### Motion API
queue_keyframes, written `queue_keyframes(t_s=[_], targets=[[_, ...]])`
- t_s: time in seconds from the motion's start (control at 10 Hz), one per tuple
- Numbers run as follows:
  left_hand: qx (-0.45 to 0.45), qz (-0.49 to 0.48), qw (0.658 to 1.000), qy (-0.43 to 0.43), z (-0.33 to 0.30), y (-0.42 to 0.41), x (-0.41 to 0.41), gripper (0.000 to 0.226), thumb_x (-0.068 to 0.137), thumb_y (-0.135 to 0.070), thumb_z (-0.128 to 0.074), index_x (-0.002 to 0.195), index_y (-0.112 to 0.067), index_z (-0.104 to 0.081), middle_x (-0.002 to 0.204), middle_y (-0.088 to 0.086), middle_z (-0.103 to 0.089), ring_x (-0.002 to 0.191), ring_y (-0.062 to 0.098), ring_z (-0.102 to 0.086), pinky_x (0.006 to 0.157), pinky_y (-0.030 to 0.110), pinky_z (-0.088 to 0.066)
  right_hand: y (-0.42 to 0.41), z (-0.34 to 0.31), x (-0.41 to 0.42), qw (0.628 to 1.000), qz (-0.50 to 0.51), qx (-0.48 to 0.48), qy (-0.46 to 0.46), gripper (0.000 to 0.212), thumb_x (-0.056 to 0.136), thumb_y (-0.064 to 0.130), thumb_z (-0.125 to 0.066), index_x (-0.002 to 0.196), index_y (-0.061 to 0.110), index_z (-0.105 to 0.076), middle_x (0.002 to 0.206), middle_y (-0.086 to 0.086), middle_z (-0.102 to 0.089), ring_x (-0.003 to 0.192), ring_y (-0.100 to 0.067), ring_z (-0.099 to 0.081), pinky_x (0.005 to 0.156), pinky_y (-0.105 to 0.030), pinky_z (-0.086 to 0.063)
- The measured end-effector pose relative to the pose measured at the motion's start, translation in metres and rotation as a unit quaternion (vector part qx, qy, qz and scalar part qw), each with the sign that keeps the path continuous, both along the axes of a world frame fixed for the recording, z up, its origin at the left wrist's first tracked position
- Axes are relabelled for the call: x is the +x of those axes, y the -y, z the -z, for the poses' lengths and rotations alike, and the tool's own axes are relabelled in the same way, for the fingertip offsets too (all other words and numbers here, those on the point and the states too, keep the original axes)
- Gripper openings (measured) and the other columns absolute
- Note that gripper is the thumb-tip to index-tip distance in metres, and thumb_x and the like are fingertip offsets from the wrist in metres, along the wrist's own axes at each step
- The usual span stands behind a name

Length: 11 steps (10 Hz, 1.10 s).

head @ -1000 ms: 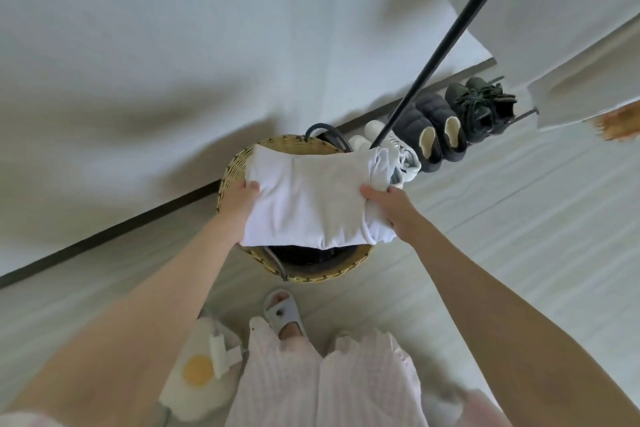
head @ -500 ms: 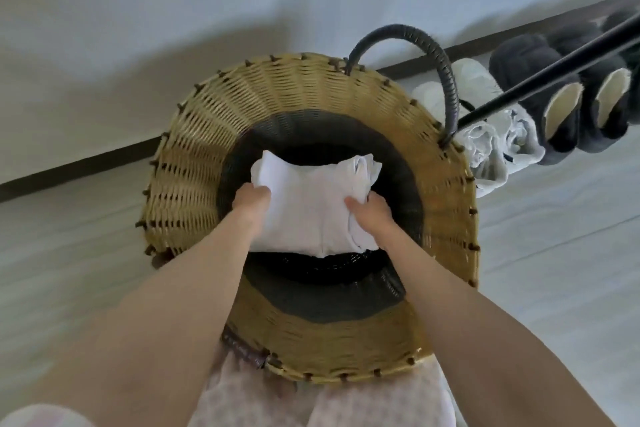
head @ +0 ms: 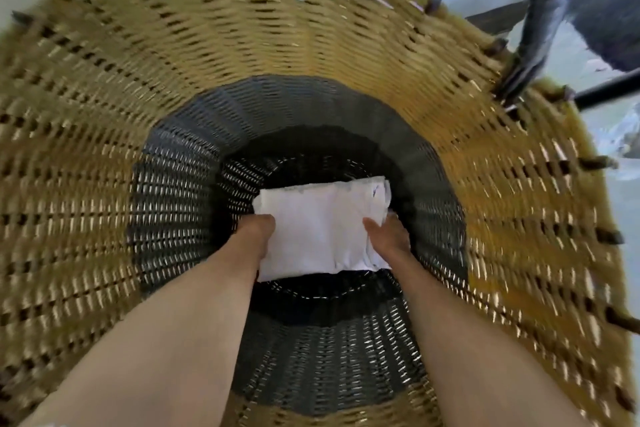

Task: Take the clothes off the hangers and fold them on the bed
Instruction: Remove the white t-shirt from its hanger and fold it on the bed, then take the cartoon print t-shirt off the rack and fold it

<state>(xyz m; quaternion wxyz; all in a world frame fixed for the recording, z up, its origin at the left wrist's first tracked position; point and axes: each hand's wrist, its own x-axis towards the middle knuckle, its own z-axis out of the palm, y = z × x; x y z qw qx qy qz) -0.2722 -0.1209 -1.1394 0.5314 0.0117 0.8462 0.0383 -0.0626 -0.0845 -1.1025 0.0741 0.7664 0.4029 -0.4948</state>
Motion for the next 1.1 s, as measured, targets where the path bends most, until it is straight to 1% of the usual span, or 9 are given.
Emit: queue_keyframes(t_s=[0.2,0.3,0.4,0.5,0.6,0.7,0.8,0.9,1.1], targets=[[0.004,0.038,0.999,0.012,-0.103,-0.001,0.018,0.039,0.098,-0.011,-0.036,0.136,-0.001,-0.039,0.139,0.016,-0.044,0.127,0.028,-0.043,0.097,0.032,-0.039,-0.008,-0.058,0.000,0.997,-0.068,-0.028,-0.007,0.056,0.097,0.027,-0.047,0.146,0.007,-0.027,0.146,-0.014,-0.038,0.131,-0.032,-0.040,0.101,-0.031,-0.036],[0.050,0.121,0.991,0.019,-0.159,-0.010,0.026,0.038,0.097,-0.008,-0.035,0.133,0.002,-0.044,0.125,0.019,-0.053,0.103,0.027,-0.053,0.079,0.030,-0.041,-0.007,-0.107,-0.006,0.996,-0.080,-0.031,-0.036,0.053,0.097,0.028,-0.047,0.144,0.009,-0.032,0.145,-0.013,-0.041,0.130,-0.030,-0.043,0.101,-0.030,-0.036],[0.109,0.278,0.954,0.012,-0.233,-0.015,0.030,0.039,0.097,-0.012,-0.033,0.133,-0.006,-0.047,0.126,0.015,-0.054,0.108,0.029,-0.054,0.084,0.033,-0.043,-0.005,-0.183,-0.012,0.994,-0.090,-0.030,-0.061,0.050,0.097,0.029,-0.046,0.142,0.010,-0.035,0.143,-0.013,-0.043,0.128,-0.030,-0.044,0.102,-0.031,-0.037],[0.141,0.399,0.906,0.015,-0.317,-0.017,0.035,0.023,0.098,-0.013,-0.033,0.104,-0.010,-0.055,0.112,0.015,-0.058,0.094,0.024,-0.053,0.083,0.037,-0.043,-0.005,-0.262,-0.015,0.990,-0.124,-0.003,-0.068,0.028,0.098,0.022,-0.041,0.117,0.008,-0.056,0.116,-0.016,-0.057,0.110,-0.032,-0.052,0.087,-0.031,-0.042],[0.169,0.447,0.877,0.035,-0.402,-0.020,0.034,0.029,0.100,-0.018,-0.035,0.119,-0.012,-0.056,0.116,0.008,-0.058,0.102,0.022,-0.056,0.080,0.031,-0.042,-0.005,-0.355,-0.018,0.983,-0.169,0.021,-0.065,0.024,0.096,0.016,-0.038,0.083,0.009,-0.057,0.086,-0.009,-0.057,0.090,-0.029,-0.052,0.068,-0.029,-0.041],[0.217,0.485,0.847,0.036,-0.489,-0.020,0.036,0.021,0.100,-0.017,-0.034,0.107,-0.020,-0.053,0.093,0.005,-0.059,0.068,0.014,-0.055,0.061,0.026,-0.040,-0.001,-0.449,-0.013,0.977,-0.189,0.057,-0.079,0.034,0.097,0.028,-0.045,0.124,0.010,-0.055,0.119,-0.011,-0.061,0.109,-0.028,-0.057,0.093,-0.034,-0.044],[0.261,0.508,0.820,0.036,-0.560,-0.016,0.041,0.024,0.100,-0.015,-0.033,0.110,-0.020,-0.054,0.097,0.006,-0.061,0.075,0.022,-0.061,0.063,0.032,-0.045,0.002,-0.525,-0.005,0.973,-0.203,0.080,-0.076,0.034,0.096,0.028,-0.046,0.121,0.009,-0.058,0.112,-0.009,-0.065,0.105,-0.025,-0.060,0.095,-0.033,-0.045],[0.313,0.546,0.776,0.040,-0.625,-0.007,0.049,0.026,0.099,-0.014,-0.033,0.093,-0.015,-0.059,0.096,0.013,-0.065,0.094,0.032,-0.063,0.069,0.034,-0.044,0.014,-0.603,0.011,0.971,-0.214,0.088,-0.062,0.027,0.096,0.025,-0.045,0.105,0.006,-0.062,0.092,-0.009,-0.063,0.085,-0.020,-0.058,0.091,-0.037,-0.047],[0.395,0.601,0.695,0.001,-0.730,-0.006,0.084,0.033,0.102,-0.018,-0.031,0.121,-0.014,-0.057,0.116,0.003,-0.062,0.098,0.016,-0.057,0.079,0.021,-0.039,0.030,-0.729,0.066,0.969,-0.212,0.122,-0.019,0.032,0.098,0.024,-0.044,0.114,0.000,-0.058,0.108,-0.016,-0.066,0.094,-0.026,-0.064,0.074,-0.025,-0.048]])
